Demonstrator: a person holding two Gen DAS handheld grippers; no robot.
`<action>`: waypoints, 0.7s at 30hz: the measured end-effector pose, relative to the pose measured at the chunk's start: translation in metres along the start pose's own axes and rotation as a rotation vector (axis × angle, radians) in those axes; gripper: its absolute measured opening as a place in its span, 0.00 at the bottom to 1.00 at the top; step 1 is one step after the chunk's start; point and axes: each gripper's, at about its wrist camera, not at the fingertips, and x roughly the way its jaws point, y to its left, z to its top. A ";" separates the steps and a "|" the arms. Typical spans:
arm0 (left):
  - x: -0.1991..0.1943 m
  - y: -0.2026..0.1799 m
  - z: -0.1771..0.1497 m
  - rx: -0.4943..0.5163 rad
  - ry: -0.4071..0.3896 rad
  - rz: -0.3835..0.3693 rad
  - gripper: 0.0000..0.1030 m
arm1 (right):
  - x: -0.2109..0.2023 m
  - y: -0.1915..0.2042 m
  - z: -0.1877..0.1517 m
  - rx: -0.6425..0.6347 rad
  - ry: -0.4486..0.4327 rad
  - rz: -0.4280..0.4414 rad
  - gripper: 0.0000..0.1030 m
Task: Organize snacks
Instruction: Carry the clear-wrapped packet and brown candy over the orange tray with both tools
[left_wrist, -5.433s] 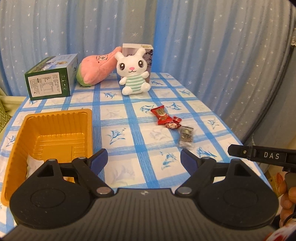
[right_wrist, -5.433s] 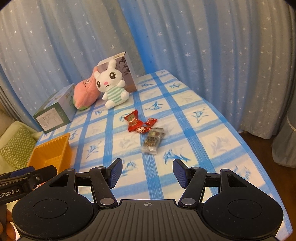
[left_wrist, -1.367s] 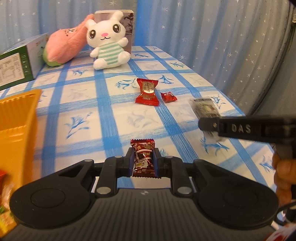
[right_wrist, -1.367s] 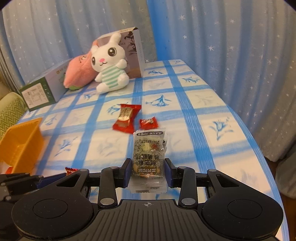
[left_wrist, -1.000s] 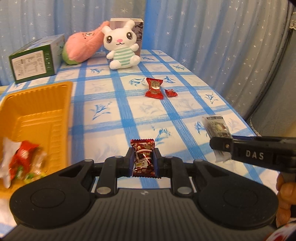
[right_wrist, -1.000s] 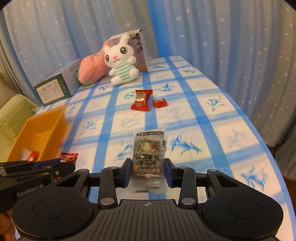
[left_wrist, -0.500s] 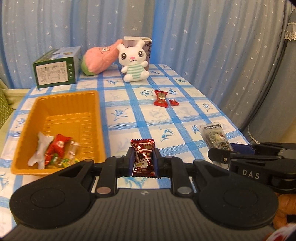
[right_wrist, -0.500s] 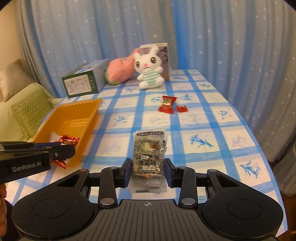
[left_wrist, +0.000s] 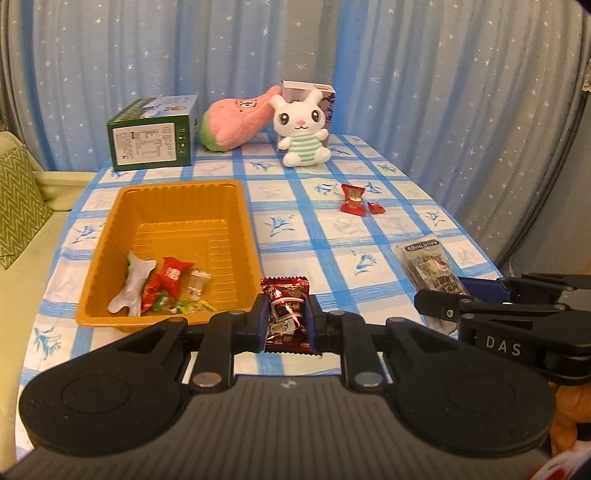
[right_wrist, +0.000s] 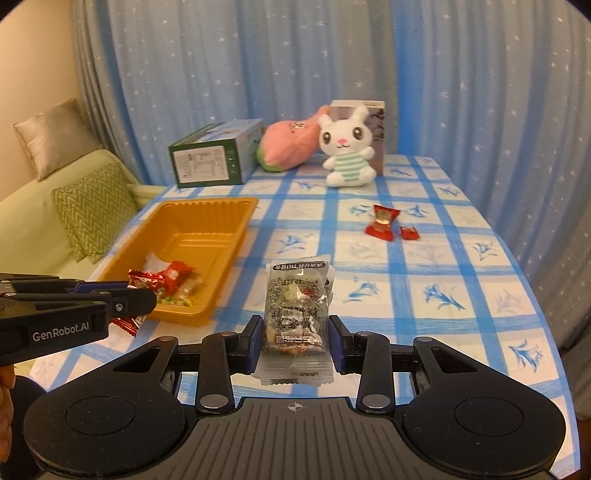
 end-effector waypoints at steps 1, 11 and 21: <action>-0.001 0.002 0.000 -0.003 0.000 0.003 0.18 | 0.000 0.003 0.001 -0.004 0.000 0.004 0.36; -0.007 0.021 -0.004 -0.029 0.002 0.031 0.18 | 0.005 0.022 0.004 -0.035 0.004 0.038 0.36; -0.010 0.038 -0.003 -0.053 -0.001 0.059 0.18 | 0.016 0.036 0.008 -0.054 0.011 0.065 0.36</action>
